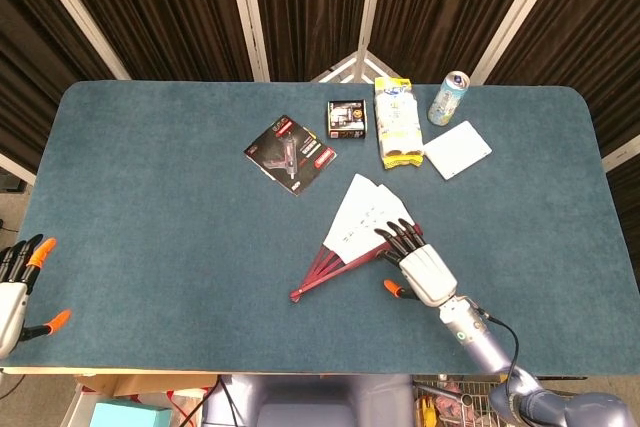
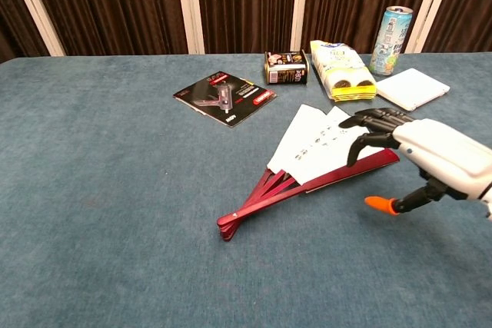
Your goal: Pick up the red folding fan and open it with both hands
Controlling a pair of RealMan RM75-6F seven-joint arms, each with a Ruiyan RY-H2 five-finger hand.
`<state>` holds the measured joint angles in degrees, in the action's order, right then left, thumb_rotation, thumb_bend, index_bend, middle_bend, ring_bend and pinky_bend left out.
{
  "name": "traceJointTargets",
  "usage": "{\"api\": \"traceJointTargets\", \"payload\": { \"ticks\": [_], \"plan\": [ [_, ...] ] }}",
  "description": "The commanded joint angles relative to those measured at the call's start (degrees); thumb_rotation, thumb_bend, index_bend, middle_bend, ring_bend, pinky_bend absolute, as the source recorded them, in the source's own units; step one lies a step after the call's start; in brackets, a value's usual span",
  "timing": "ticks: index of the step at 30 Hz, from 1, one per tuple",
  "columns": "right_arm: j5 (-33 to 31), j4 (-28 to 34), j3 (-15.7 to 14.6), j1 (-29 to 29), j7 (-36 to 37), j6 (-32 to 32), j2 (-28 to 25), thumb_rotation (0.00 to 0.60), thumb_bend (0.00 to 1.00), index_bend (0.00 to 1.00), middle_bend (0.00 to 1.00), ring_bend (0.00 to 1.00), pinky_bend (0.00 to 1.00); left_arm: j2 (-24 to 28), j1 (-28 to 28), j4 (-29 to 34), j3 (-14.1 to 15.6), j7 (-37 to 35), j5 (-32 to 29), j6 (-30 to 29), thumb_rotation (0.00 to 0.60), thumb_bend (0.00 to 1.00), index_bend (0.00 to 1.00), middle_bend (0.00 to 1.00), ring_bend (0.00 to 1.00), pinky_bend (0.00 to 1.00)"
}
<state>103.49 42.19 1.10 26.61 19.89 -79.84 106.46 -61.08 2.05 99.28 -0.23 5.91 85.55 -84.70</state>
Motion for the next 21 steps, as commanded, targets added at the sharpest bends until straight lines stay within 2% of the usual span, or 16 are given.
{"api": "traceJointTargets", "payload": {
  "ticks": [1,21],
  "plan": [
    [-0.6,-1.7,-0.5,0.3,0.6,-0.1,1.8,0.6,0.27,0.41,0.15,0.05,0.0,-0.1,0.1,0.0,0.0,0.1,0.0,0.1,0.6,0.0,0.0,0.0,0.0,0.0],
    [-4.2,-7.9,0.2,1.8,2.3,0.1,10.6,0.6,0.27,0.42,0.15,0.05,0.0,-0.3,0.5,0.0,-0.2,0.8,-0.5,0.6,0.6,0.0,0.0,0.0,0.0,0.0]
  ]
}}
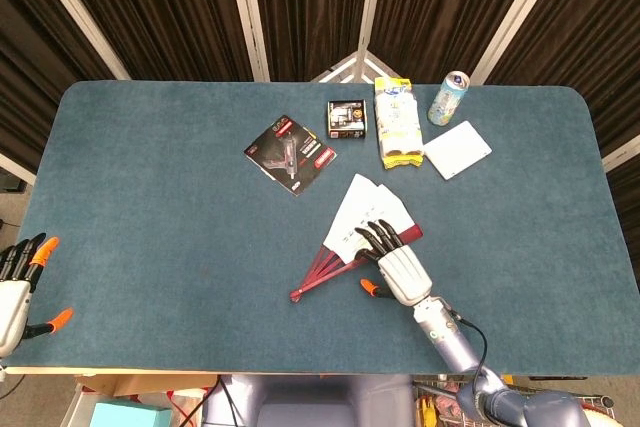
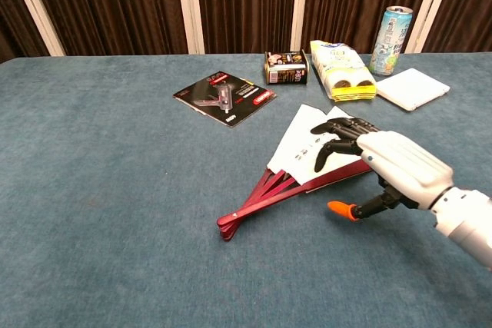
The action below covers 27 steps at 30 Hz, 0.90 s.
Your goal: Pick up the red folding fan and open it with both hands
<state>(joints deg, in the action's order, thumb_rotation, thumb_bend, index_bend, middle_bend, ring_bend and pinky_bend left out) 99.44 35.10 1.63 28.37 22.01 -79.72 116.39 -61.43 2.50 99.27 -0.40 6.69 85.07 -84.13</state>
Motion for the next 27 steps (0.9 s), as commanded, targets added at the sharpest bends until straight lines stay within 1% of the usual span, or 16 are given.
{"api": "traceJointTargets", "payload": {
  "ticks": [1,4,11,16,27],
  "plan": [
    [-0.1,-1.2,-0.5,-0.1,0.2,0.0,0.9,0.6,0.27,0.43,0.15,0.05,0.0,0.0,0.0,0.0,0.0,-0.1,-0.1,0.0,0.6,0.0,0.0,0.0,0.0,0.0],
    [-0.3,-2.2,-1.1,-0.4,0.7,0.0,1.5,0.6,0.27,0.44,0.16,0.05,0.0,0.0,0.1,0.0,0.0,-0.2,-0.2,0.2,0.6,0.0,0.0,0.0,0.0,0.0],
    [-1.1,-3.8,-1.0,-0.4,1.9,-0.3,3.3,0.6,0.27,0.44,0.16,0.05,0.0,0.0,0.2,0.0,-0.1,-0.3,-0.4,0.3,0.6,0.0,0.0,0.0,0.0,0.0],
    [-1.1,-4.7,-1.7,-0.5,2.2,-0.4,4.6,0.6,0.27,0.44,0.16,0.05,0.0,0.0,0.2,0.1,-0.1,-0.2,-0.5,0.4,0.6,0.0,0.0,0.0,0.0,0.0],
    [-2.2,-6.4,-1.2,0.0,3.0,-0.8,7.4,0.6,0.27,0.44,0.17,0.05,0.0,0.2,0.0,0.1,0.0,-0.4,-0.6,0.1,0.6,0.0,0.0,0.0,0.0,0.0]
  ]
}}
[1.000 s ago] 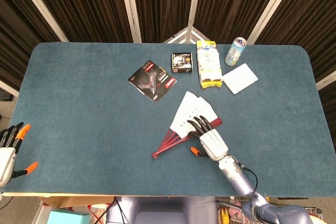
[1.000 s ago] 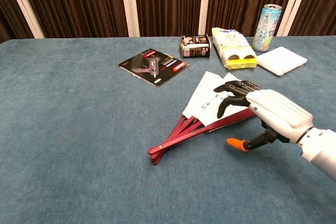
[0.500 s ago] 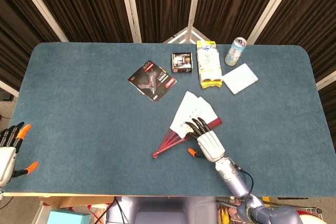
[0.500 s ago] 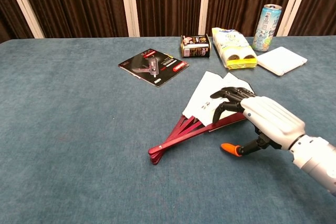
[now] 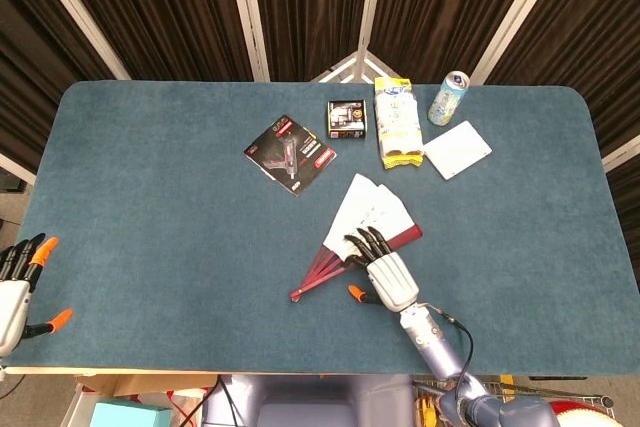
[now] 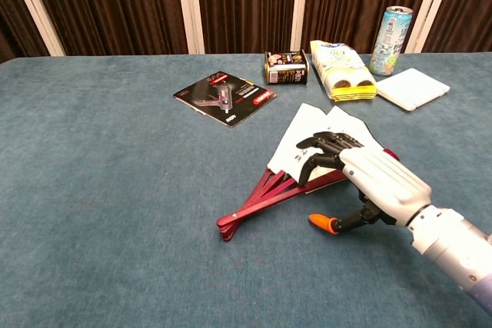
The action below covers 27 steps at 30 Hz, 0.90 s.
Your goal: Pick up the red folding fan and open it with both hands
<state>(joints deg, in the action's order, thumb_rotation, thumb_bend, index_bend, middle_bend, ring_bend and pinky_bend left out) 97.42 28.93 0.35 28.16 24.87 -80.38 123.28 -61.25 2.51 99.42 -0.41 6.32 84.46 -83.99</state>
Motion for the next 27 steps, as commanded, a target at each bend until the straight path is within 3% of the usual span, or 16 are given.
{"api": "traceJointTargets", "payload": {
  "ticks": [1,20,27],
  "plan": [
    [-0.3,-0.4,0.1,0.3,0.2,-0.2,0.6,0.6,0.27,0.44,0.17,0.05,0.0,0.0,0.0,0.0,0.0,-0.1,-0.1,0.0,0.6,0.0,0.0,0.0,0.0,0.0],
    [-1.4,-2.2,0.2,1.5,-0.1,0.7,3.3,0.6,0.27,0.49,0.19,0.05,0.0,0.3,-0.1,0.0,0.0,-0.4,-0.3,-0.1,0.6,0.0,0.0,0.0,0.0,0.0],
    [-1.2,-2.6,-0.7,1.2,0.1,0.9,3.6,0.6,0.47,0.6,0.22,0.05,0.0,0.3,-0.1,0.0,0.0,-0.4,-0.2,-0.1,0.6,0.0,0.0,0.0,0.0,0.0]
  ]
}}
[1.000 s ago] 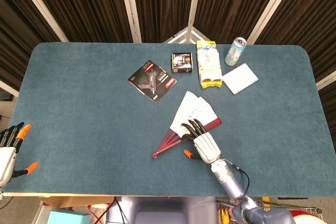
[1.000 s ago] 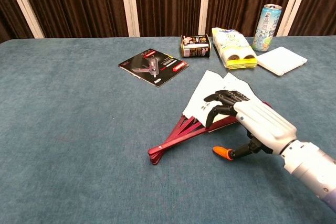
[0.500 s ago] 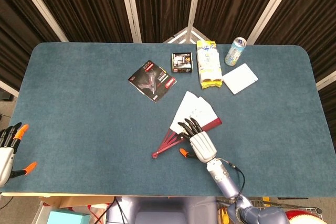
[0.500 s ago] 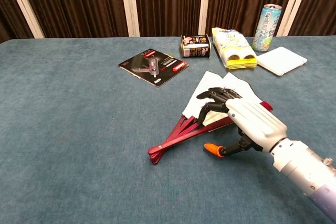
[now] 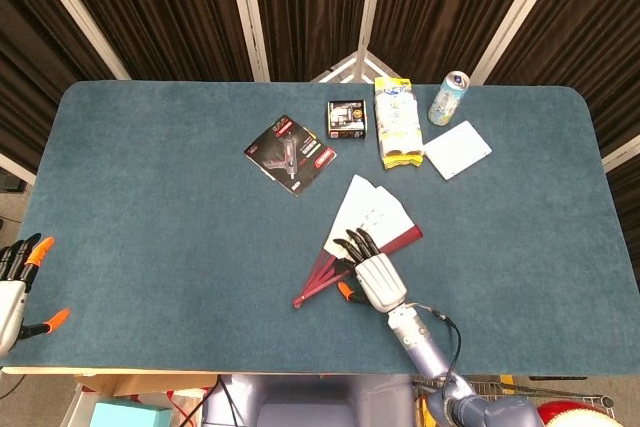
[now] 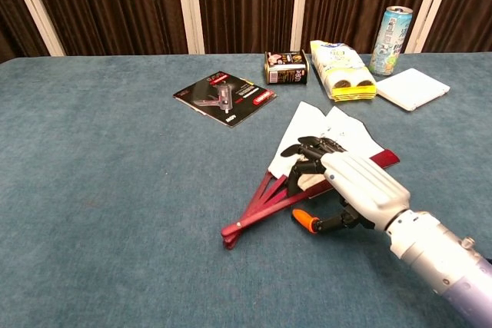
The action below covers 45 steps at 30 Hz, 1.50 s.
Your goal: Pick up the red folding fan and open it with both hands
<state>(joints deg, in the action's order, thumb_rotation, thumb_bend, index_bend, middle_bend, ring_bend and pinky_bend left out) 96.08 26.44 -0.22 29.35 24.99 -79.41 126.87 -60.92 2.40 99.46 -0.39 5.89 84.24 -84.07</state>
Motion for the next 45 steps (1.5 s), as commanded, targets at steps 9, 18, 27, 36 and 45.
{"api": "traceJointTargets", "payload": {
  "ticks": [9,18,27,36,45],
  "plan": [
    [0.3,2.3,1.2,2.0,-0.6,-3.1,-2.3,0.6,0.52,0.64,0.23,0.05,0.0,-0.1,0.1,0.1,0.0,0.1,0.0,0.1,0.6,0.0,0.0,0.0,0.0,0.0],
    [-0.3,13.8,4.8,5.3,-3.6,-5.4,-10.1,0.6,0.52,0.66,0.23,0.05,0.0,-0.2,0.0,0.3,0.1,0.2,0.6,-0.4,0.6,0.0,0.0,0.0,0.0,0.0],
    [-7.0,43.9,11.6,7.2,-17.3,2.0,-24.7,0.6,0.52,0.69,0.24,0.05,0.0,-0.3,0.1,0.9,-0.4,0.1,0.9,-1.0,0.6,0.0,0.0,0.0,0.0,0.0],
    [-17.9,58.8,19.9,8.8,-28.8,8.1,-31.6,0.6,0.53,0.7,0.25,0.05,0.0,0.6,1.7,2.7,-1.8,1.1,1.8,-0.9,0.6,0.0,0.0,0.0,0.0,0.0],
    [-28.4,66.4,26.1,10.5,-36.8,9.6,-33.5,0.6,0.54,0.72,0.26,0.05,0.0,1.4,8.0,8.3,-6.9,4.1,-0.9,4.2,0.6,0.09,0.06,0.0,0.0,0.0]
  ]
}}
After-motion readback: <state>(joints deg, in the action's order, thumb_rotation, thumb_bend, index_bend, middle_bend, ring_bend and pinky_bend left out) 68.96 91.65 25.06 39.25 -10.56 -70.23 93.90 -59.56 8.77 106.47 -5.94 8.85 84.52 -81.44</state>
